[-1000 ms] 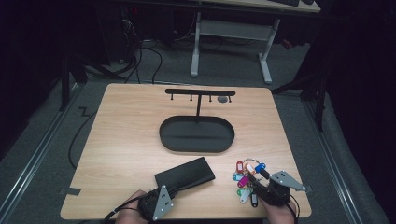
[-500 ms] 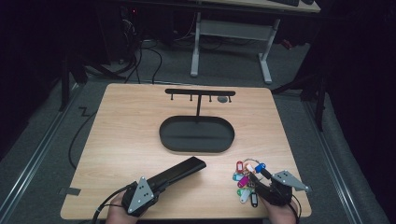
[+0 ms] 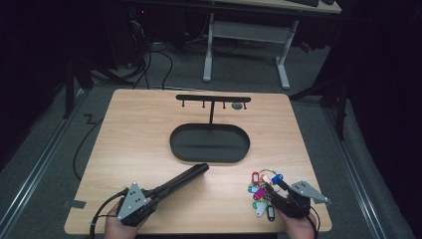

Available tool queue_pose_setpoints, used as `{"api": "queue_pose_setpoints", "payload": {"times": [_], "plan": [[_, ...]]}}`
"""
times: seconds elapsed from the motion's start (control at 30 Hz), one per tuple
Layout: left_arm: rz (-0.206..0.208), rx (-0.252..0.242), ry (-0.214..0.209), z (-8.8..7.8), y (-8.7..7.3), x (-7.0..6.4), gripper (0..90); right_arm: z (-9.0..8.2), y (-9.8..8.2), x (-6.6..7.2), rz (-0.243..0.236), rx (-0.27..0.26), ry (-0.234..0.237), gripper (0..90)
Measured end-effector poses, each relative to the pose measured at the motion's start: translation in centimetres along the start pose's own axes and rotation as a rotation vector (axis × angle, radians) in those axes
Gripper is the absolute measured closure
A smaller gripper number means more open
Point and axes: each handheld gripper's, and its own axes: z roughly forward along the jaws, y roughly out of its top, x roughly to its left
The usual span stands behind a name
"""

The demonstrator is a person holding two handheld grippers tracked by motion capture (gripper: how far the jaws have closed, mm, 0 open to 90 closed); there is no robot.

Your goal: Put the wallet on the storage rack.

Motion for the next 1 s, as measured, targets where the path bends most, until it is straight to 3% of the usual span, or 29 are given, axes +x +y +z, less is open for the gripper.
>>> {"api": "queue_pose_setpoints", "payload": {"times": [0.17,0.3,0.43,0.5,0.57,0.73,1.0], "plan": [[-0.065,-0.029,0.026,-1.8,-0.2,1.2,83.2,0.5,0.4,0.3,-0.011,-0.009,0.012,50.3],[-0.082,-0.038,0.042,-2.8,-0.4,1.5,83.3,1.1,0.8,0.6,-0.012,-0.011,0.028,50.6],[-0.108,-0.021,0.044,-3.1,-0.8,1.8,83.3,1.8,1.3,1.0,-0.027,-0.009,0.04,50.6],[-0.126,0.011,0.03,-2.9,-1.1,2.1,83.1,2.1,1.4,1.2,-0.032,-0.007,0.047,50.6],[-0.157,0.01,0.013,-2.9,-1.5,2.6,83.0,2.4,1.5,1.3,-0.037,-0.003,0.052,50.5],[-0.176,0.008,0.026,-3.1,-1.8,3.0,82.2,2.8,1.6,1.5,-0.046,-0.002,0.063,50.2],[-0.176,0.016,-0.005,-3.1,-1.9,3.4,80.3,2.7,1.6,1.4,-0.041,0.0,0.06,49.7]]}}
